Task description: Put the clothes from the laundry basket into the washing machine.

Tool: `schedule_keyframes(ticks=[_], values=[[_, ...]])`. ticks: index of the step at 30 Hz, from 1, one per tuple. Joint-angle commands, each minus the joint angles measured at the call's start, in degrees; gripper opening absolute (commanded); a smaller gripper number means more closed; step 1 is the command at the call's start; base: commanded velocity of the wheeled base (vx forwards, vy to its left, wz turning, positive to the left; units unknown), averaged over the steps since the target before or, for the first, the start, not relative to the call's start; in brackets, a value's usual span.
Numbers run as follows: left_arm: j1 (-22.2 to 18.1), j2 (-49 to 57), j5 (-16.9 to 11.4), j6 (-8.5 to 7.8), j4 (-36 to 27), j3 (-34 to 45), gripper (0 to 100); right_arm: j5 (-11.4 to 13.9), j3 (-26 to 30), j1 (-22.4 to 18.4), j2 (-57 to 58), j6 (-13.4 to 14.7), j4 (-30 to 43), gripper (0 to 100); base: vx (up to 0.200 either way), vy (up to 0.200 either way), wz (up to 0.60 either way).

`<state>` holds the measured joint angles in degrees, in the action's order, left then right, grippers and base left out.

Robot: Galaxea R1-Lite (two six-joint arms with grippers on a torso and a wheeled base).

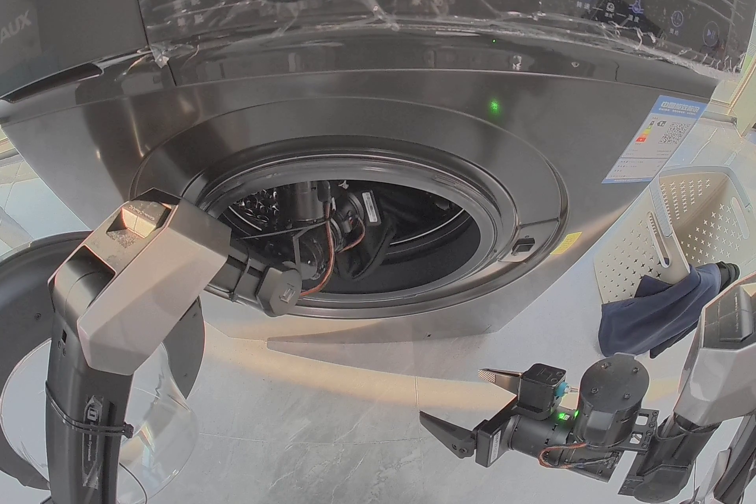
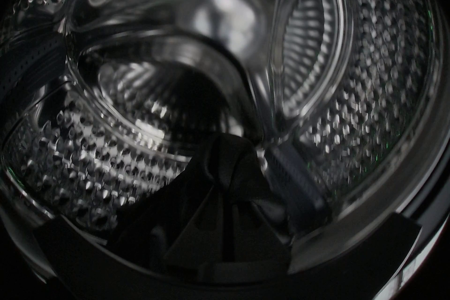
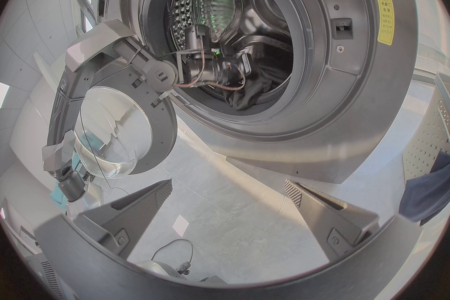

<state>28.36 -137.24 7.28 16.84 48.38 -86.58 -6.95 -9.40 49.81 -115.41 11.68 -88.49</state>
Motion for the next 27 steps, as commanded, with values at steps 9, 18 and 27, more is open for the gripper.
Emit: schedule_keyframes(ticks=[9,18,27], values=[[-1.29,-4.88,3.27,2.68,7.51,-13.35,0,0.01,-0.62,-0.06,0.1,-0.08,-0.01,100,0.0,0.0,0.0],[-0.67,-4.17,3.27,2.76,8.48,-10.28,100,0.01,-0.62,-0.06,0.1,-0.08,-0.01,100,0.0,0.0,0.0],[0.56,2.77,3.36,-0.05,5.67,2.29,100,0.01,-0.53,-0.15,0.1,-0.08,0.07,100,0.0,0.0,0.0]])
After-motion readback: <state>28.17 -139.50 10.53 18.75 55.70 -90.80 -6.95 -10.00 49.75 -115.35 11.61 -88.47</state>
